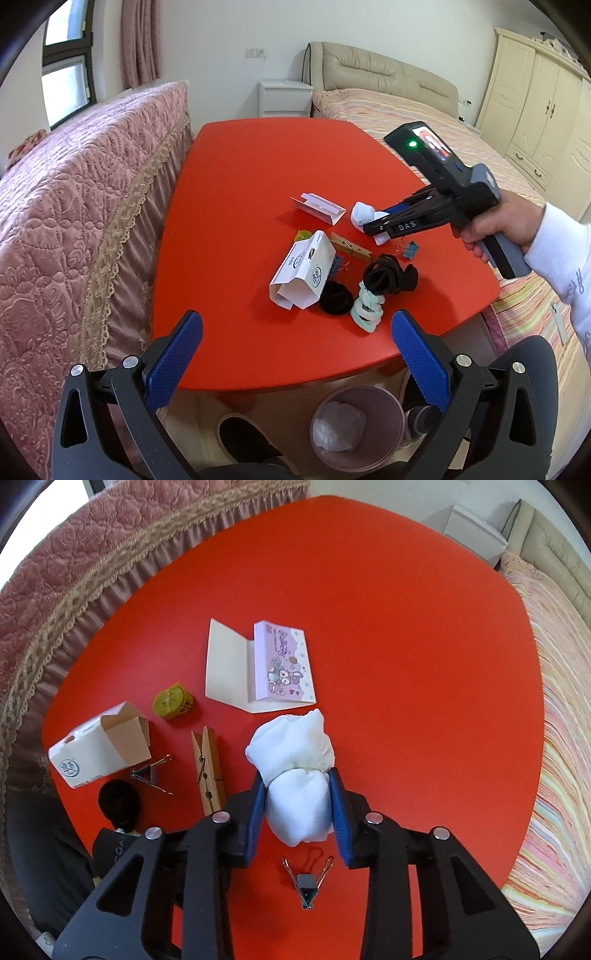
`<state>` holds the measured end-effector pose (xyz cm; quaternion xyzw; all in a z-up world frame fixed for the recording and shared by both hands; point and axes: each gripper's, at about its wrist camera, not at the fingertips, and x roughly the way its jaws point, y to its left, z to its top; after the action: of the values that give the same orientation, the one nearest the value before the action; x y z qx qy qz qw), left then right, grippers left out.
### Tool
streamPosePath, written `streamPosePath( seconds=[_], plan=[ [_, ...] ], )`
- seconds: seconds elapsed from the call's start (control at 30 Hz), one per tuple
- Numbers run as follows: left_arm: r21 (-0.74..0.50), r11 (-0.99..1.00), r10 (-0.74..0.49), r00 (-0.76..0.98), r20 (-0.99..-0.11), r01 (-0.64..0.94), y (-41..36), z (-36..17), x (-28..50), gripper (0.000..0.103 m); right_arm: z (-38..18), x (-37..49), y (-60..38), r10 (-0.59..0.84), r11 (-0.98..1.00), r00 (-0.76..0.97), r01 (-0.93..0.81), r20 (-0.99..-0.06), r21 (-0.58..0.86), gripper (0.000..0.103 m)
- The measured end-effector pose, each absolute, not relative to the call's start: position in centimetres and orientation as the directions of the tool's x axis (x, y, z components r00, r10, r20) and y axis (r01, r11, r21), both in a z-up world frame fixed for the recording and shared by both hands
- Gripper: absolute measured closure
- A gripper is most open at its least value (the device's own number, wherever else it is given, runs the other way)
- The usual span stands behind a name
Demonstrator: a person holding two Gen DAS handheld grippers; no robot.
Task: Collect trash
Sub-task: 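Reach the right tool to the white tissue bundle and grasp it, then grasp the white paper box with the left tool while the right tool holds the tissue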
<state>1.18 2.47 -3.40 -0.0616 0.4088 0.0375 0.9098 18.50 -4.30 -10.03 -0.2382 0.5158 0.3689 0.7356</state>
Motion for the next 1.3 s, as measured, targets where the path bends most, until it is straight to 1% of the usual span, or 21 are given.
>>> streamPosePath(
  seconds=[0.23, 0.37, 0.47, 0.77, 0.93, 0.97, 1.03, 1.07, 1.1, 1.13, 1.2, 1.23, 1.3],
  plan=[
    [-0.067, 0.993, 0.01, 0.652, -0.758, -0.094, 2.8, -3.4, 3.3, 0.006, -7.1, 16.9, -7.2, 0.418, 0.647, 0.222, -0.754, -0.881, 0.117, 0.071],
    [-0.054, 0.996, 0.003, 0.631, -0.776, -0.07, 3.1, -3.6, 5.1, 0.006, -5.8, 15.1, -9.2, 0.473, 0.657, 0.238, -0.737, -0.848, 0.159, 0.071],
    [-0.056, 0.997, -0.017, 0.592, -0.806, -0.047, 3.3, -4.3, 7.0, 0.006, -5.0, 13.8, -10.9, 0.5, 0.664, 0.25, -0.725, -0.829, 0.182, 0.071],
    [-0.058, 0.998, -0.058, 0.41, -0.91, 0.013, 4.1, -8.5, 12.7, 0.006, -4.7, 10.8, -13.1, 0.535, 0.672, 0.257, -0.706, -0.805, 0.222, 0.071],
    [-0.072, 0.997, -0.063, 0.368, -0.928, -0.012, 4.9, -10.0, 14.2, 0.006, -5.3, 10.5, -14.0, 0.525, 0.681, 0.255, -0.698, -0.812, 0.221, 0.071],
    [-0.074, 0.997, -0.065, 0.365, -0.929, -0.011, 4.8, -10.2, 14.3, 0.008, -5.4, 10.5, -14.2, 0.524, 0.682, 0.254, -0.697, -0.813, 0.222, 0.071],
    [-0.077, 0.997, -0.068, 0.354, -0.933, -0.011, 4.8, -10.6, 14.3, 0.029, -5.5, 10.5, -14.3, 0.525, 0.683, 0.254, -0.695, -0.812, 0.224, 0.071],
    [-0.078, 0.997, -0.069, 0.348, -0.935, -0.013, 4.8, -10.7, 14.2, 0.033, -5.5, 10.5, -14.3, 0.526, 0.683, 0.254, -0.695, -0.812, 0.225, 0.071],
    [-0.077, 0.997, -0.068, 0.347, -0.935, -0.012, 4.7, -10.8, 14.0, 0.043, -5.6, 10.5, -14.3, 0.526, 0.683, 0.254, -0.695, -0.812, 0.225, 0.071],
    [-0.077, 0.997, -0.069, 0.349, -0.935, -0.01, 4.8, -10.8, 13.9, 0.056, -5.6, 10.5, -14.3, 0.526, 0.684, 0.256, -0.694, -0.811, 0.225, 0.071],
    [-0.071, 0.997, -0.061, 0.361, -0.93, -0.015, 4.9, -10.6, 13.5, 0.061, -5.5, 10.5, -14.3, 0.531, 0.685, 0.259, -0.692, -0.807, 0.228, 0.071],
    [-0.072, 0.997, -0.061, 0.368, -0.928, -0.017, 5.0, -10.6, 13.3, 0.065, -5.5, 10.5, -14.2, 0.533, 0.684, 0.26, -0.693, -0.805, 0.229, 0.071],
    [-0.061, 0.998, -0.048, 0.386, -0.921, -0.021, 5.1, -10.2, 12.8, 0.068, -5.4, 10.4, -14.1, 0.535, 0.684, 0.266, -0.694, -0.802, 0.226, 0.071]
  ],
)
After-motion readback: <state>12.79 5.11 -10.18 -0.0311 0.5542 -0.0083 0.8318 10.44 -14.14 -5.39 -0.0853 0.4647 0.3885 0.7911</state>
